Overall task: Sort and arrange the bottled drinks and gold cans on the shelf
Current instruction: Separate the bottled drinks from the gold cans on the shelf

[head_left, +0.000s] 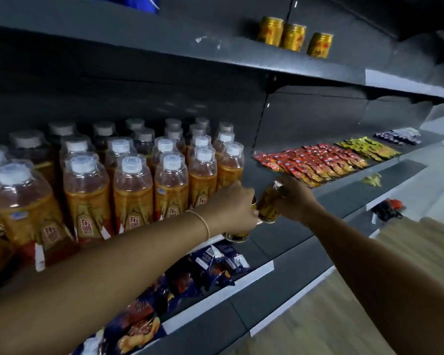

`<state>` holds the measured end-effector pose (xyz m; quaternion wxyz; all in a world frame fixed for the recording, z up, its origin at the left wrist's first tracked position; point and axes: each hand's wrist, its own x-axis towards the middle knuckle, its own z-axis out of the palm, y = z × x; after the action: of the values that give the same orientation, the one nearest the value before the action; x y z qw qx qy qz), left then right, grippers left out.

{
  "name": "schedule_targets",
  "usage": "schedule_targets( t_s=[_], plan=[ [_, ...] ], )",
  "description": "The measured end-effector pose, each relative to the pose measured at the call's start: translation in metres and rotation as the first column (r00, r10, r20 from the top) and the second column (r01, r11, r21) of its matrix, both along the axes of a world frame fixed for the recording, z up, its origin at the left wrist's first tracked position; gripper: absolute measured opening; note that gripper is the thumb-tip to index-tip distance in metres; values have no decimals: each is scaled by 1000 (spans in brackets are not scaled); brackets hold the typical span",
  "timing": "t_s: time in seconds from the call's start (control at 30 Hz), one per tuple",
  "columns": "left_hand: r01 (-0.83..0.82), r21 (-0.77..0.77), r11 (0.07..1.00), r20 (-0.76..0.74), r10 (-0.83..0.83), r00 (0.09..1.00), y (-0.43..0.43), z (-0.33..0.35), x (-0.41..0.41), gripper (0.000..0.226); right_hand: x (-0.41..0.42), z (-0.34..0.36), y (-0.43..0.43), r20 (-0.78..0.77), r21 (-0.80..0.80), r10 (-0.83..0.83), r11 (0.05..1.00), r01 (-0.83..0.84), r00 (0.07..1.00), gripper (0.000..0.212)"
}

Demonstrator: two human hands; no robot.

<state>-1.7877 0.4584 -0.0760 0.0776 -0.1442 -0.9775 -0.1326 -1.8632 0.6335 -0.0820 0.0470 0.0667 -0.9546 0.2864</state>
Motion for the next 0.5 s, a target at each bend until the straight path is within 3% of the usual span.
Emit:
schedule_targets(
  t_s=[0.1,0.33,0.43,0.5],
  plan=[
    [-79,25,997,-15,79,997,20,2,-13,29,-34,-3,12,-57,-37,50,998,-53,997,52],
    [-241,42,970,-2,241,971,57,4,-43,44,-91,-11,25,-16,-253,231,940,-228,973,44],
    [-289,25,957,-10,289,957,66,3,-54,47,-105,-13,23,-67,-142,329,931,-335,942,28],
    [-316,15,949,-20,317,948,70,2,-60,48,-114,-16,22,-86,-81,371,922,-377,925,31]
  ],
)
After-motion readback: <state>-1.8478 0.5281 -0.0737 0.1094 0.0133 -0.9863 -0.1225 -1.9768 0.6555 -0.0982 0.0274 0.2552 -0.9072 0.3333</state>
